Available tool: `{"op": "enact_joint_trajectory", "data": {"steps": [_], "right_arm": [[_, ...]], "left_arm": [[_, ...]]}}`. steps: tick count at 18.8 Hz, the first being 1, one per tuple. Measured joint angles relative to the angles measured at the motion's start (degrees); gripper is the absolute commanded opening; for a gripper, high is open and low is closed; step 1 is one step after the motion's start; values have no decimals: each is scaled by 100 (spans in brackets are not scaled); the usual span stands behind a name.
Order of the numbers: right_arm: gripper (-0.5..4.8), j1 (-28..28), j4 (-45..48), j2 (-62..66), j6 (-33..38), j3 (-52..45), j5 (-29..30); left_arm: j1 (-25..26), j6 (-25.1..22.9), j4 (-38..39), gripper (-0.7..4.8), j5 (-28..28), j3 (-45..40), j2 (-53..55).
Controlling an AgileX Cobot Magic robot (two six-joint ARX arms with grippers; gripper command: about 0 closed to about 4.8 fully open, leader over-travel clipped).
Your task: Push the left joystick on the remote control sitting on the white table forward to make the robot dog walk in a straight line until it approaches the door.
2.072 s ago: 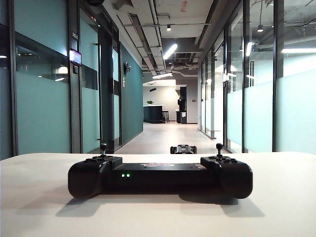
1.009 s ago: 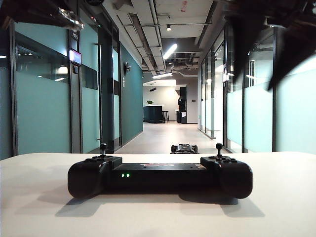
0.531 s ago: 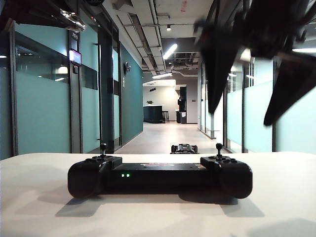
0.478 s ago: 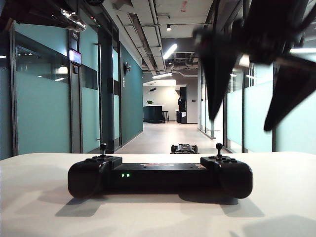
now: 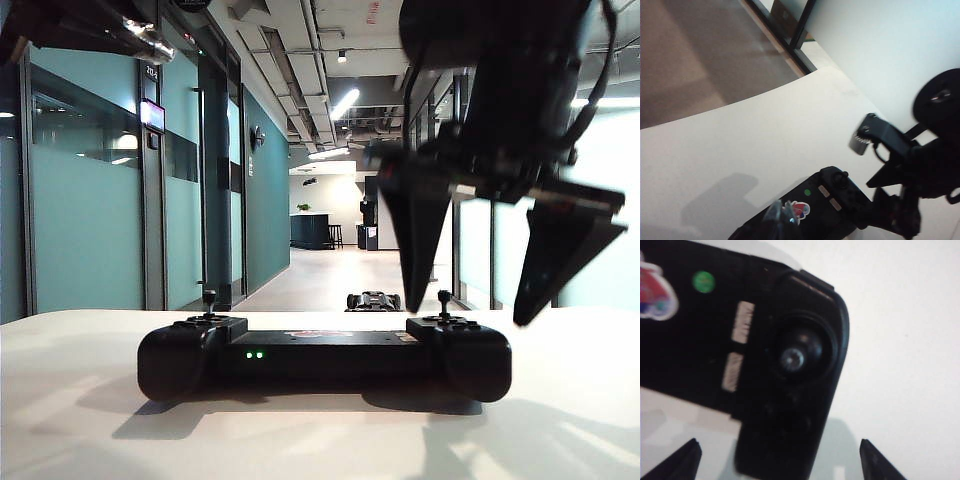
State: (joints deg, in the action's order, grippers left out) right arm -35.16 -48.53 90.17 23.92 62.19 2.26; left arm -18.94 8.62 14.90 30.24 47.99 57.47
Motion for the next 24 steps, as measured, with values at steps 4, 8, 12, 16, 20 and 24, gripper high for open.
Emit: {"op": "enact_joint_trajectory", "data": {"steps": [4,8,12,16,20,24], "right_arm": [[431,0,9,238,-140,-2,0],[431,0,136,317,-146,-2,0],[431,0,166,503,-168,-4,24],[431,-2,170,560,-293,-4,37],[431,-2,173,597,-321,-2,37],[387,-2,177,728,-321,-7,37]], "left_arm": [[0,0,0,-5,22,0,0],[0,0,0,-5,22,0,-2],[0,0,0,-5,22,0,-2],[0,0,0,-5,22,0,-2],[0,0,0,-5,22,0,-2],[0,0,0,-5,22,0,0]]}}
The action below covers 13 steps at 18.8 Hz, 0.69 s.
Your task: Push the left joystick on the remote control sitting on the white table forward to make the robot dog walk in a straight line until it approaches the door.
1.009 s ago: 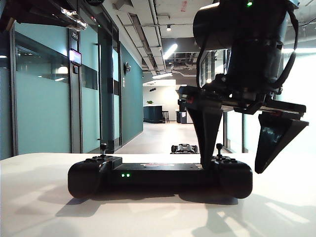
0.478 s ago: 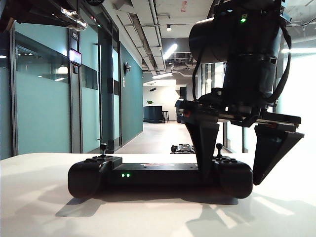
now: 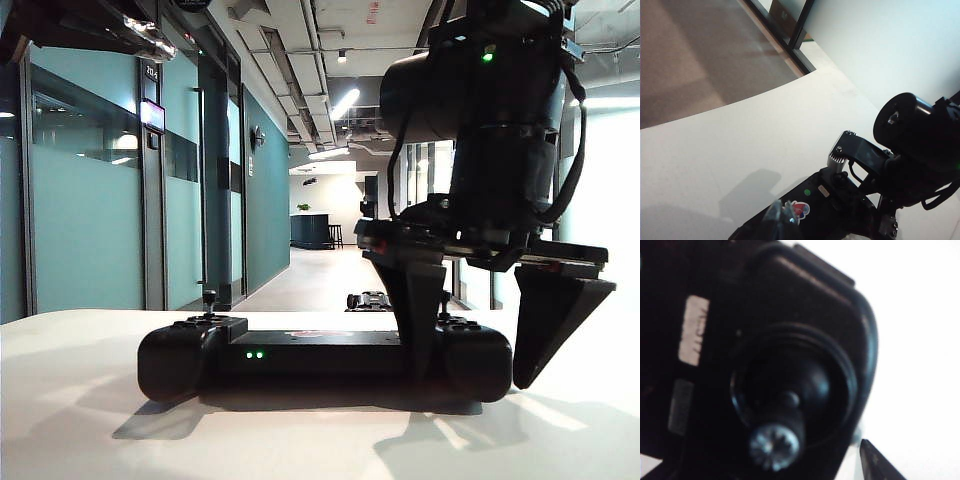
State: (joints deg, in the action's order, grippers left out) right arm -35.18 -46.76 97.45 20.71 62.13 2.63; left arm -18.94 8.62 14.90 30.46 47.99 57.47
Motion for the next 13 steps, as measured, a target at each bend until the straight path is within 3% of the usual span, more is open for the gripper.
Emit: {"op": "enact_joint_trajectory", "data": {"steps": [2,8,9,10,13], "right_arm": [[308,0,13,0,0,0,0],[291,-2,22,0,37,0,44],[273,-2,22,0,149,0,44],[218,-2,20,0,352,0,44],[204,-2,-48,-13,562,11,-28]], "left_arm": [[0,0,0,-5,0,0,0],[0,-2,0,-5,2,0,2],[0,-33,0,-5,2,0,13],[0,-109,2,-5,7,0,28],[0,-363,0,-5,24,0,46]]}}
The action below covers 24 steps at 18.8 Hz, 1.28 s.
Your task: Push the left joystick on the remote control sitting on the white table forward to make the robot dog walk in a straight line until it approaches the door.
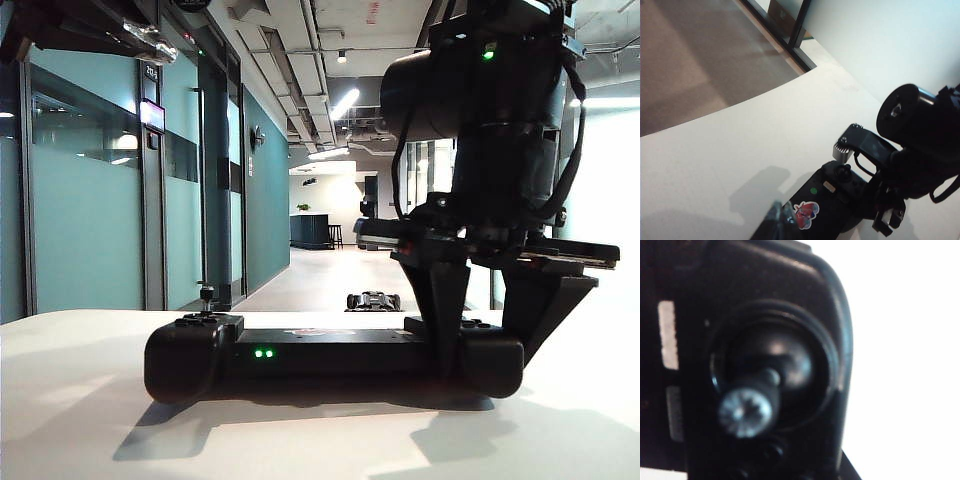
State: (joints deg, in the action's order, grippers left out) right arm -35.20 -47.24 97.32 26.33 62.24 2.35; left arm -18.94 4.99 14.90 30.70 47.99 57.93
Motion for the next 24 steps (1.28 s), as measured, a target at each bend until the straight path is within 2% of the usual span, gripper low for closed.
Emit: {"op": "enact_joint_trajectory", "data": {"steps": [3,7,10,11,14,20,24], "right_arm": [[204,-2,-11,0,162,2,-11],[200,-2,-28,0,444,2,-52],[198,-4,-74,0,603,2,-289],[198,-4,-76,0,627,2,-302],[198,-4,-79,0,632,2,-321],[198,-4,-81,0,632,2,-319],[198,-4,-83,0,632,2,-321]], "left_arm": [[0,-267,59,-5,461,-9,575],[0,-898,66,-5,560,-9,1349],[0,-1182,85,-5,791,-11,1794],[2,-1445,85,-5,833,-9,1958],[-2,-1727,94,-5,1141,-11,2297],[-9,-1917,-122,-5,1497,-216,2640],[-46,-1934,-275,-5,1506,-216,2820]]}}
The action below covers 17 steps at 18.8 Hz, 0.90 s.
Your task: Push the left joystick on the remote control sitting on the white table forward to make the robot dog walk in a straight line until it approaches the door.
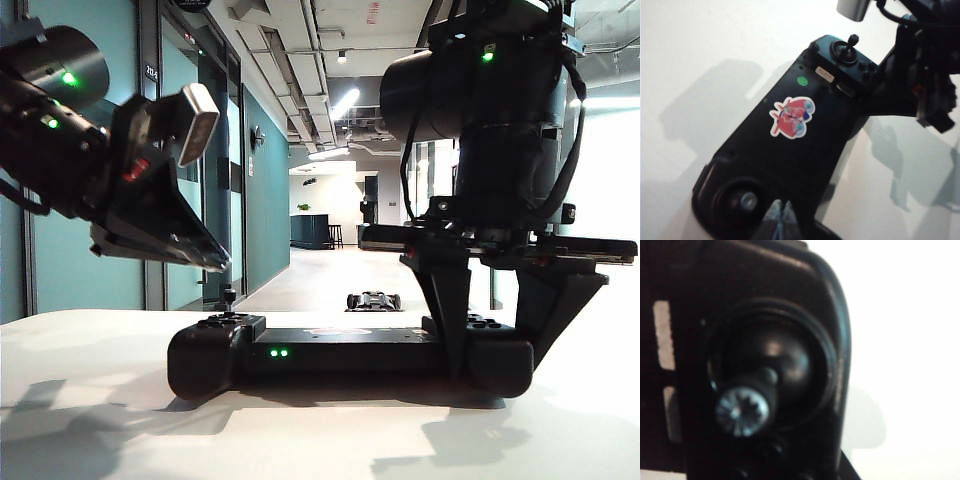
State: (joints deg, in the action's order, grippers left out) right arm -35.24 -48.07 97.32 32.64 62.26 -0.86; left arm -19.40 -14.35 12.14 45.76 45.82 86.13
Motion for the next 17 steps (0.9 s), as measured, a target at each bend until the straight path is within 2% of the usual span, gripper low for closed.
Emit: {"op": "enact_joint_trajectory", "data": {"steps": [6,17], "right_arm": [[198,0,-2,0,0,0,2],[198,0,-11,0,-2,0,4]], "left_arm": [[-291,-2,-223,-5,7,2,387],[-289,-48,-597,-5,-136,0,564]]}}
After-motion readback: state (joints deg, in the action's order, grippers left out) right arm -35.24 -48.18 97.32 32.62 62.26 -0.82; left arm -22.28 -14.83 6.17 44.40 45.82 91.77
